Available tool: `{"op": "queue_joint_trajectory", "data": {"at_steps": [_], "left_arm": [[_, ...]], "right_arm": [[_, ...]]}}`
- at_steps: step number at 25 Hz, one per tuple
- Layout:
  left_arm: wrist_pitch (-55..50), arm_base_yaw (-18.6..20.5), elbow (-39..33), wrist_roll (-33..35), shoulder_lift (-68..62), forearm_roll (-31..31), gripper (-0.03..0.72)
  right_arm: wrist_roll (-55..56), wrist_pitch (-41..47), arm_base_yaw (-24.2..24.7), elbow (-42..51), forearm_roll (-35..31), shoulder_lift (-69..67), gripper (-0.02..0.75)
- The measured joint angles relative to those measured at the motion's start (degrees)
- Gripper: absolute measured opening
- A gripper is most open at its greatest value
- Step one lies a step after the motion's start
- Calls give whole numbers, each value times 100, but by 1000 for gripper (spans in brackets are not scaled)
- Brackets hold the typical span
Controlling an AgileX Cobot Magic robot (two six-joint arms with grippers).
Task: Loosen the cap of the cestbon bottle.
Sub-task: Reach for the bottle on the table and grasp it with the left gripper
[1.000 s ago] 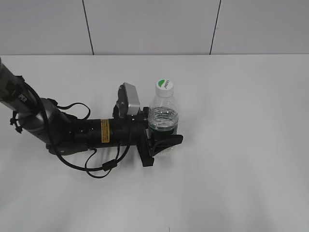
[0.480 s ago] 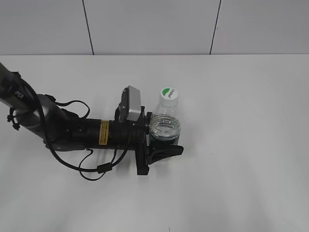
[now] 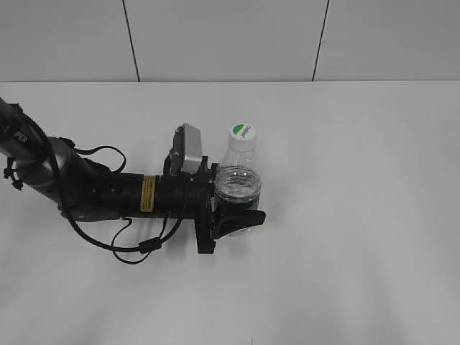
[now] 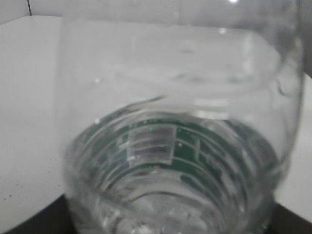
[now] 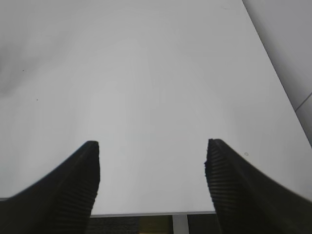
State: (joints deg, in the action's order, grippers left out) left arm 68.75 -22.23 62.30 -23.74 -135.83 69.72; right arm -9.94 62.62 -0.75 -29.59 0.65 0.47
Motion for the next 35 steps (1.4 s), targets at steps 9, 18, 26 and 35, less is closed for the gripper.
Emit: {"op": "queue_joint_trajectory", "data": {"at_steps": [9, 18, 26, 35], "left_arm": [[0, 0, 0, -13, 0, -41, 411], [-5, 0, 0, -13, 0, -83, 411], [-20, 0, 0, -127, 0, -162, 411], [63, 0, 0, -145, -49, -258, 411]], "right_arm": [[0, 0, 0, 0, 0, 0, 518], [0, -714, 0, -681, 12, -1097, 518], [-6, -827, 0, -2176, -119, -3701, 518], [-6, -466, 0, -3947, -541, -6825, 518]]}}
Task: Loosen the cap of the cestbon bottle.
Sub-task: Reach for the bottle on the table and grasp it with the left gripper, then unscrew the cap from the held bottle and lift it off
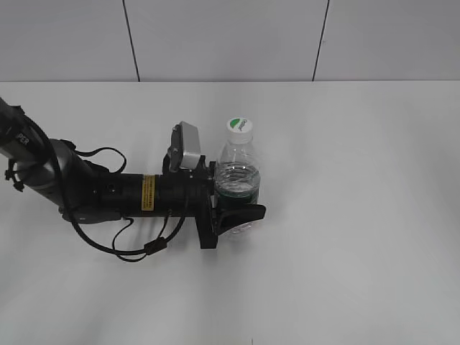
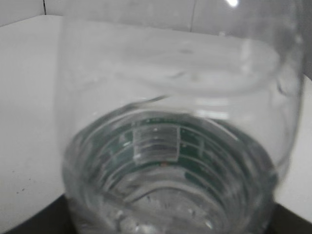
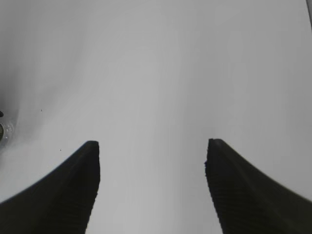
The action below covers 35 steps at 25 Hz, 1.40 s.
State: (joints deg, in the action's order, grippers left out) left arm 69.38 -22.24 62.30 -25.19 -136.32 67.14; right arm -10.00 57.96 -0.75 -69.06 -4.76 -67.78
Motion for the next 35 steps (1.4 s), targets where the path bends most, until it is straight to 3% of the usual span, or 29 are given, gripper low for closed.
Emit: {"op": "queue_joint_trajectory", "data": {"at_steps": [18, 23, 35], "left_arm": [[2, 0, 0, 0, -6, -83, 411], [2, 0, 0, -1, -6, -83, 411], [-3, 0, 0, -1, -6, -94, 411]], "right_arm": [[135, 1078, -137, -1913, -65, -3020, 518], [317, 1089, -656, -1946, -151, -3183, 518], [809, 905, -2651, -2274, -627, -3204, 518]]}}
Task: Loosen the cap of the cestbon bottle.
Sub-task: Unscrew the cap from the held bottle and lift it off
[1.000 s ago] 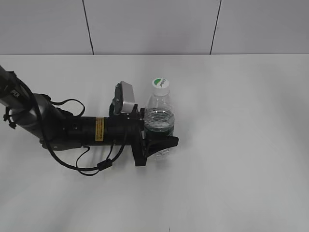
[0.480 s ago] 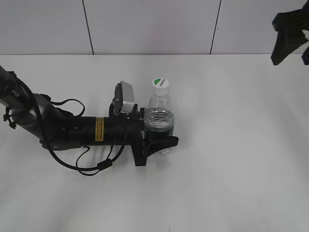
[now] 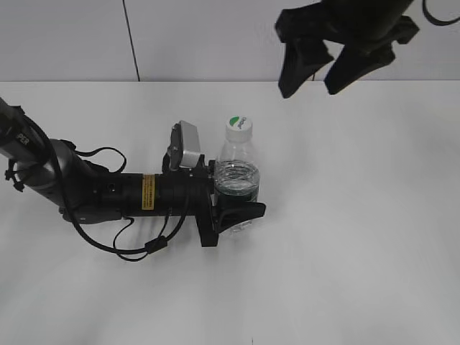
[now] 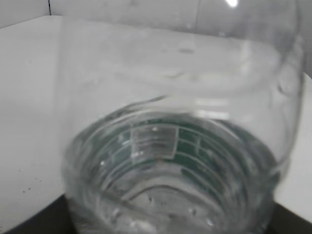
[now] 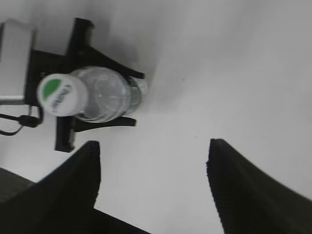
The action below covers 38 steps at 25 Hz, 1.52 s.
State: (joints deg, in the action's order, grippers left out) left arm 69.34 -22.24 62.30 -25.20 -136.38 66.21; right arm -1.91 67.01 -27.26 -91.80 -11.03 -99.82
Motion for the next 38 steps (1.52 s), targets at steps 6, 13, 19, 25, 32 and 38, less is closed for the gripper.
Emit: {"op": "queue_joint_trajectory", "data": {"at_steps": [6, 13, 19, 25, 32, 38], "left_arm": [[0, 0, 0, -5, 0, -6, 411], [0, 0, 0, -11, 0, -6, 410], [0, 0, 0, -16, 0, -6, 410], [0, 0, 0, -16, 0, -17, 410], [0, 0, 0, -16, 0, -45, 410], [-5, 0, 0, -16, 0, -49, 410]], "right_arm": [[273, 162, -455, -597, -101, -542, 518], [448, 231, -676, -1572, -79, -1359, 518], [568, 244, -789, -1660, 10, -1493, 518], [614, 248, -789, -1548, 65, -1497, 518], [626, 276, -789, -1318, 65, -1504, 518], [631, 276, -813, -1318, 4, -1604, 518]]}}
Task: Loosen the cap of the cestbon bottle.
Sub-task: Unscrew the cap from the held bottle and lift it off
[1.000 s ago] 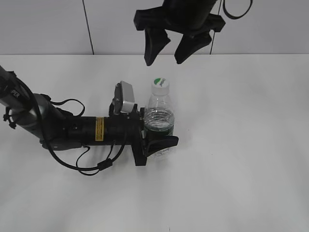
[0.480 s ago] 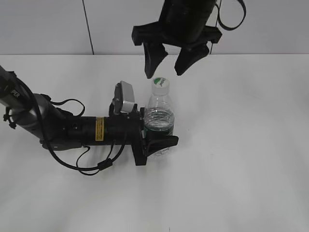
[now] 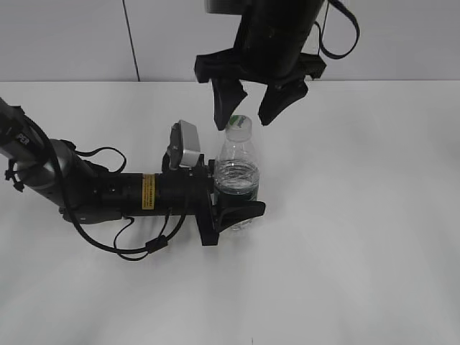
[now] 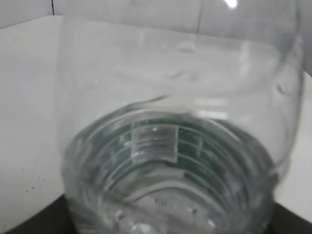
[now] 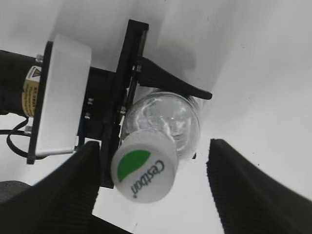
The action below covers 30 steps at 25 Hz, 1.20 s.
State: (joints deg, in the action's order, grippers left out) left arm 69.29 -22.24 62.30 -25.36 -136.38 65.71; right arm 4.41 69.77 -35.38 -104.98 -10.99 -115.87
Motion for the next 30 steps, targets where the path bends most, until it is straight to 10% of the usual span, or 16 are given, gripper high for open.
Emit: {"op": "queue_joint_trajectory", "data": {"at_steps": [30], "left_arm": [[-11, 0, 0, 0, 0, -7, 410]], "right_arm": [[-686, 13, -166, 0, 169, -119, 309]]}}
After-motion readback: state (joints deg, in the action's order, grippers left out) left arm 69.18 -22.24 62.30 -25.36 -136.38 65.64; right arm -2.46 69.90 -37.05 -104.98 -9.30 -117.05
